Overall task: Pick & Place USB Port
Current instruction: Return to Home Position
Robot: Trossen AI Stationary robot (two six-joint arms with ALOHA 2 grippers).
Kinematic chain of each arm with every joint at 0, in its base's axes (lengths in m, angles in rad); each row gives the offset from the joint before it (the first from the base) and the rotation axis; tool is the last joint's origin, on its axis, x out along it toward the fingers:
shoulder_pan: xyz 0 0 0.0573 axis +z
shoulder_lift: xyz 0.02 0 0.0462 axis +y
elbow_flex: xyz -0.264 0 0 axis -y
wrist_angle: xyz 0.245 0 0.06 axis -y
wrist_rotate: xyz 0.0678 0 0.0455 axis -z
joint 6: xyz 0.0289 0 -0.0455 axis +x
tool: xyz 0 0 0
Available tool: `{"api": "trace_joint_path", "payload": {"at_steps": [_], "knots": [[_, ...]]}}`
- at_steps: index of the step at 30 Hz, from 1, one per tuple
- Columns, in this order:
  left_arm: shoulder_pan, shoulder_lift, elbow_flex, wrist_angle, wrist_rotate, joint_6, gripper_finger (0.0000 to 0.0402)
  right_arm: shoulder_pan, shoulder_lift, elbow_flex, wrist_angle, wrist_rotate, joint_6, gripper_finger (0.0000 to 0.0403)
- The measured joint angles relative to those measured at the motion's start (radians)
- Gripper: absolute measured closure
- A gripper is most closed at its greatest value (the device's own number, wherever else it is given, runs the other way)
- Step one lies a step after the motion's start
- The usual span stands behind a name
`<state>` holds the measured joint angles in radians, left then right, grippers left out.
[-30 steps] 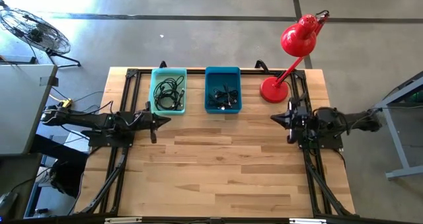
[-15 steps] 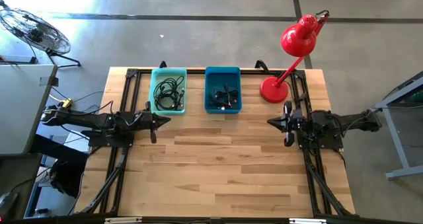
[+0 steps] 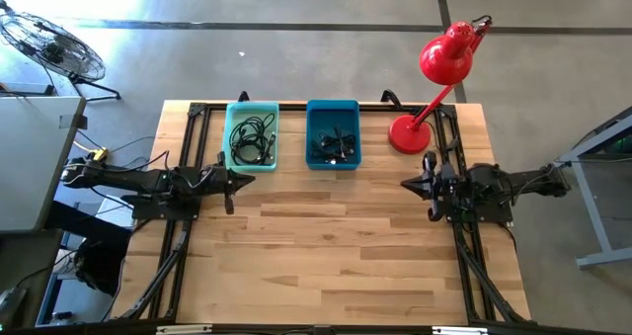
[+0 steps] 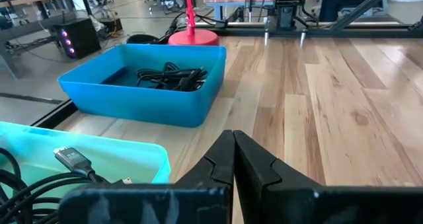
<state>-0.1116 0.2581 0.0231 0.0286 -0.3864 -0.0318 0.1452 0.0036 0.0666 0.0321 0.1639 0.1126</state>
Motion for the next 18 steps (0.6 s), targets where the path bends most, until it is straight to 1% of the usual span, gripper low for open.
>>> {"api": "trace_joint_path", "payload": {"at_steps": [5, 13, 14, 16, 18], "knots": [[0.0, 0.0, 0.0, 0.0, -0.001, 0.0, 0.0402, 0.0, 0.0, 0.0, 0.004, -0.001, -0.015, 0.0403], [0.0, 0.0, 0.0, 0.0, -0.001, -0.003, 0.0402, 0.0, 0.0, 0.0, 0.004, -0.016, 0.008, 0.0403], [0.0, 0.0, 0.0, 0.0, -0.001, -0.003, 0.0402, 0.0, 0.0, -0.003, 0.012, -0.015, 0.009, 0.0403], [0.0, 0.0, 0.0, 0.0, -0.001, -0.003, 0.0402, 0.0, 0.0, -0.049, 0.111, -0.017, 0.01, 0.0403], [0.0, 0.001, 0.0, -0.001, -0.001, -0.003, 0.0402, 0.0, 0.009, -0.057, 0.109, -0.013, 0.01, 0.0403]]}}
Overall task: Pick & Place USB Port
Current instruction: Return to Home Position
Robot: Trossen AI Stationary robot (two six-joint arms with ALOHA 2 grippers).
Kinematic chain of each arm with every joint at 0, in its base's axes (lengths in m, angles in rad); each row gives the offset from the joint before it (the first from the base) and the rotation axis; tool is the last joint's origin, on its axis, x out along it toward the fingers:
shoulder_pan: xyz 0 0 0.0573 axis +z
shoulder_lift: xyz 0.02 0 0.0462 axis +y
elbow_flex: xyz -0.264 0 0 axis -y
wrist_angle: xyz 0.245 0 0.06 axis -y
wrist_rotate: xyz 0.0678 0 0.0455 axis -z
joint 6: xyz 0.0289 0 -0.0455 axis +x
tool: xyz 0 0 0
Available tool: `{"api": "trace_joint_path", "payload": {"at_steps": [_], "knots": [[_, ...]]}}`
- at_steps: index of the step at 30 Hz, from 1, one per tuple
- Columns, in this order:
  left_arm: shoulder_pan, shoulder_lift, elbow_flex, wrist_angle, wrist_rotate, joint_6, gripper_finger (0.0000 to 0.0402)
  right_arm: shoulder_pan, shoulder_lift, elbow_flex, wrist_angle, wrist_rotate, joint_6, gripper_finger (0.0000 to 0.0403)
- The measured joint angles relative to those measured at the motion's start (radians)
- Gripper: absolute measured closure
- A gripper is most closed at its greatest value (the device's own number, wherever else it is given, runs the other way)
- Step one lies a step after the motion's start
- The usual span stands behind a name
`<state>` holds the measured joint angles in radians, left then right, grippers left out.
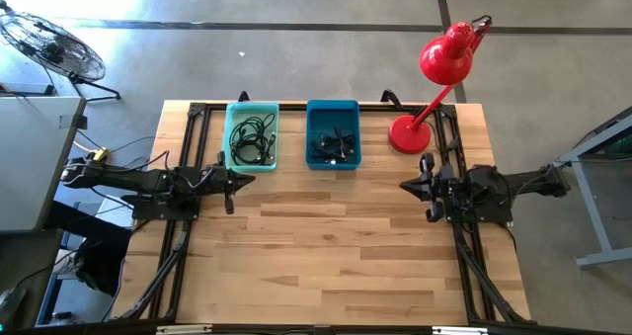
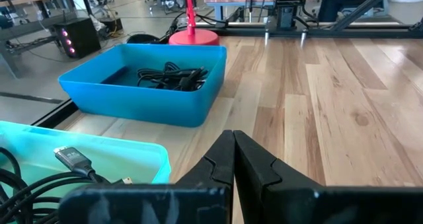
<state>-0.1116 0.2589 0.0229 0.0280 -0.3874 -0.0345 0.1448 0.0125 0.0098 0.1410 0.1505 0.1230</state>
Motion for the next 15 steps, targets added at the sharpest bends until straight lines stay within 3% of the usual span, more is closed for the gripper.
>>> {"api": "trace_joint_path", "payload": {"at_steps": [15], "knots": [[0.0, 0.002, 0.0, 0.0, -0.01, 0.003, 0.0402, 0.0, 0.003, 0.0, -0.056, -0.031, -0.027, 0.0403]]}}
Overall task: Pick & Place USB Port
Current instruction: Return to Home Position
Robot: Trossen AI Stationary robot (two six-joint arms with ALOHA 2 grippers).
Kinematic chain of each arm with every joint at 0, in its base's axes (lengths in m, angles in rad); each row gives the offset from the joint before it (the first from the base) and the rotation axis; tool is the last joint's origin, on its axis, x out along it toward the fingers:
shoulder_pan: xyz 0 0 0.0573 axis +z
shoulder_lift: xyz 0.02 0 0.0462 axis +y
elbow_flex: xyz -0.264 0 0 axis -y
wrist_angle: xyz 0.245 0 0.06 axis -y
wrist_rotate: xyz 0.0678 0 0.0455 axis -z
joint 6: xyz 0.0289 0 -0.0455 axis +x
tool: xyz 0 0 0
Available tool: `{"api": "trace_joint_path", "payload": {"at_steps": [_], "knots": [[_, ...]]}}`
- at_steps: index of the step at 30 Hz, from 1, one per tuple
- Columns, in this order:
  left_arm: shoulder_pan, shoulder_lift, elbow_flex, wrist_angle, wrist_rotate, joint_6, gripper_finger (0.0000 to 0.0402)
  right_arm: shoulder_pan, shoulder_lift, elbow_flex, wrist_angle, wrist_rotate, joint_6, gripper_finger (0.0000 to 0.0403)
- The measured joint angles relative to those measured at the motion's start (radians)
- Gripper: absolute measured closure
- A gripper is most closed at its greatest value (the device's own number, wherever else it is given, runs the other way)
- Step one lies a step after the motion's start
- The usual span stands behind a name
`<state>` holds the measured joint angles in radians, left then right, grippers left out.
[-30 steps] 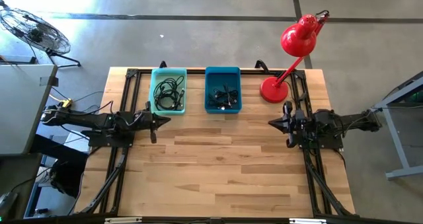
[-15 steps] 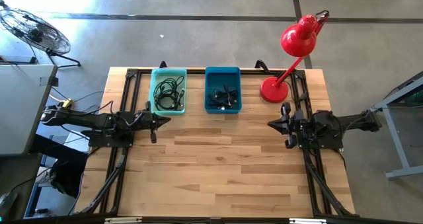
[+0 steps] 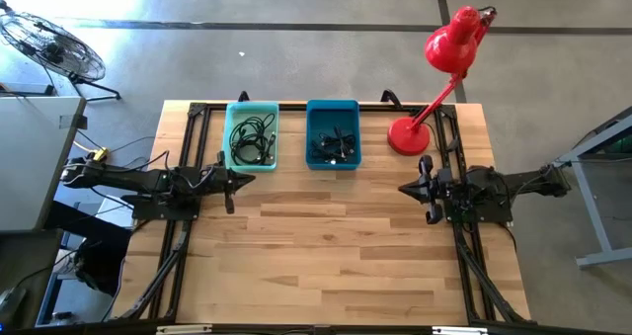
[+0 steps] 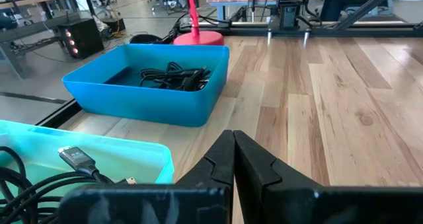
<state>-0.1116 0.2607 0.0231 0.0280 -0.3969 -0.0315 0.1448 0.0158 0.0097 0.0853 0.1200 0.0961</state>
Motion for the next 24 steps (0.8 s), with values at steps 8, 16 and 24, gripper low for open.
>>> {"api": "trace_joint_path", "payload": {"at_steps": [8, 16, 24], "knots": [[0.0, 0.0, 0.0, 0.0, 0.0, 0.0, 0.0402, 0.0, 0.0, 0.0, -0.032, 0.0, 0.0, 0.0403], [0.0, 0.0, 0.0, 0.0, 0.022, 0.0, 0.0402, 0.0, 0.003, 0.0, -0.043, -0.003, -0.009, 0.0403], [0.0, 0.0, 0.0, -0.001, 0.071, 0.0, 0.0401, 0.0, 0.003, 0.0, -0.044, -0.001, -0.018, 0.0403]]}}
